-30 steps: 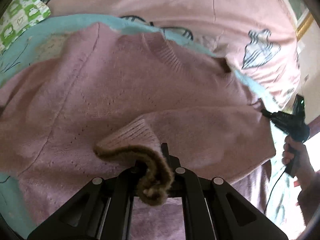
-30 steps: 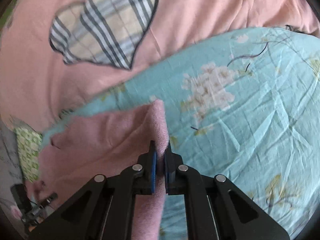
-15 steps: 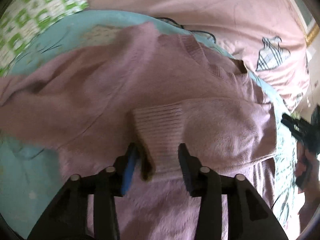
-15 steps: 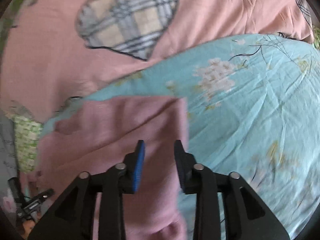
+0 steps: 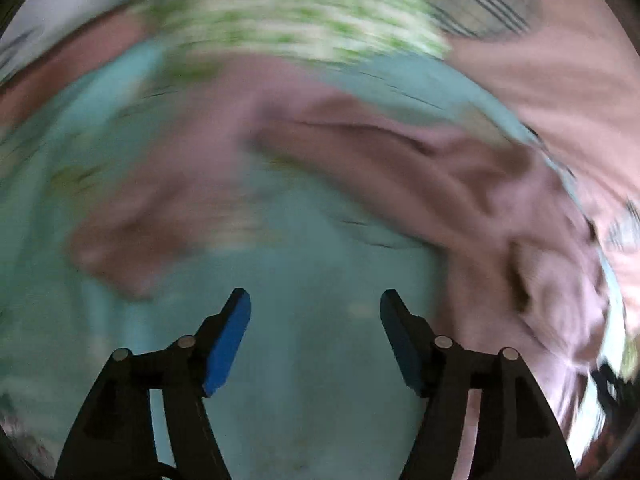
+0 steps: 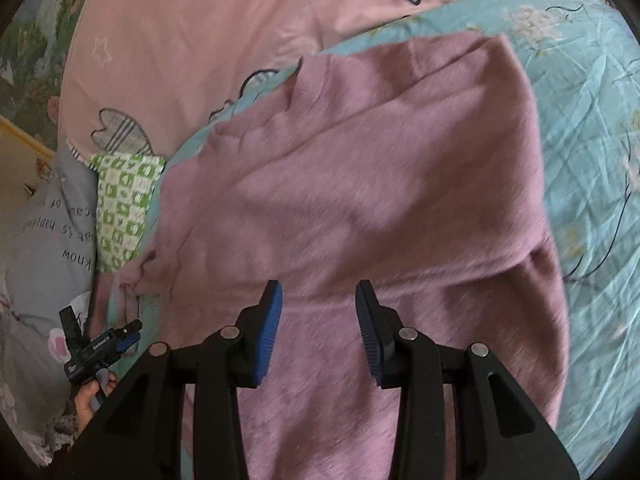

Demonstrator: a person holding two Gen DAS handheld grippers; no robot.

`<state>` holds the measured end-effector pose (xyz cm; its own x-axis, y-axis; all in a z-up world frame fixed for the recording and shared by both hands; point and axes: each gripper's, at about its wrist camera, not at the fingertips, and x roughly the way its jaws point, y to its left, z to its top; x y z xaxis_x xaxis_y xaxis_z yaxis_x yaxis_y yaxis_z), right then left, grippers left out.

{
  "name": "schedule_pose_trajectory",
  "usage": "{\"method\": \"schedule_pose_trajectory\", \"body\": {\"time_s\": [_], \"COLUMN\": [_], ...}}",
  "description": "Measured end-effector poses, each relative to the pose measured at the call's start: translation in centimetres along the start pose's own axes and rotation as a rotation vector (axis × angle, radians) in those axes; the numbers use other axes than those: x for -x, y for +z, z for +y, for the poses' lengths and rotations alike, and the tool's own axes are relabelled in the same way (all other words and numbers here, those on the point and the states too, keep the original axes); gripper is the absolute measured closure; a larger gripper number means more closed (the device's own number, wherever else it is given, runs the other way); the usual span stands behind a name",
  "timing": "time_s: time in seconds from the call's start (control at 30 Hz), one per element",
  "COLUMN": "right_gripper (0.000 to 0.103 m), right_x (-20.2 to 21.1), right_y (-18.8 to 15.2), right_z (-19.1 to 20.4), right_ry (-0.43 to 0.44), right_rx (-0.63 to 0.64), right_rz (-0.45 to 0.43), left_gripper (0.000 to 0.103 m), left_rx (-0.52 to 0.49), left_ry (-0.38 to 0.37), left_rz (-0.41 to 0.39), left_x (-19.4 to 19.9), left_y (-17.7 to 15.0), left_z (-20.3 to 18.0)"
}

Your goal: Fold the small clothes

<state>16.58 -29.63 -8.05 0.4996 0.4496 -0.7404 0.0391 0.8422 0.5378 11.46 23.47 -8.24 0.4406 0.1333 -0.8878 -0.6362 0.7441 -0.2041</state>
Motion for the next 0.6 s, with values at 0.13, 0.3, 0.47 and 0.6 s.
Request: {"method": "schedule_pose_trajectory", "body": {"time_s": [0.13,0.3,0.47,0.6], "right_gripper": [0.063,0.063,0.063,0.063], "right_x": [0.0,-0.2,-0.4,-0.3], "right_y": [-0.7,-1.1,-1.5,-1.6], "right_z": [0.6,0.8,1.5,1.7], "right_ry": [-0.001,0.001,-0.006,-0.010], "right_rx": [0.004,-0.023,-0.015,-0.012], "right_rz": [0.009,0.018,0.042,0.041], "left_gripper": [0.025,0.025,0.039,0.097], "left_rx": [0.137,0.213,0.235,0.187], "left_ry": [0.128,0.162,0.108,0.050], "left_rz": [-0.027,0.002,-0.038,-0.056], "left_x": [1.0,-0.4,-1.6,-1.0], "left_y": [0.0,0.8,3.0,4.4], "left_z": [6.5,11.2,12.9,12.4]}}
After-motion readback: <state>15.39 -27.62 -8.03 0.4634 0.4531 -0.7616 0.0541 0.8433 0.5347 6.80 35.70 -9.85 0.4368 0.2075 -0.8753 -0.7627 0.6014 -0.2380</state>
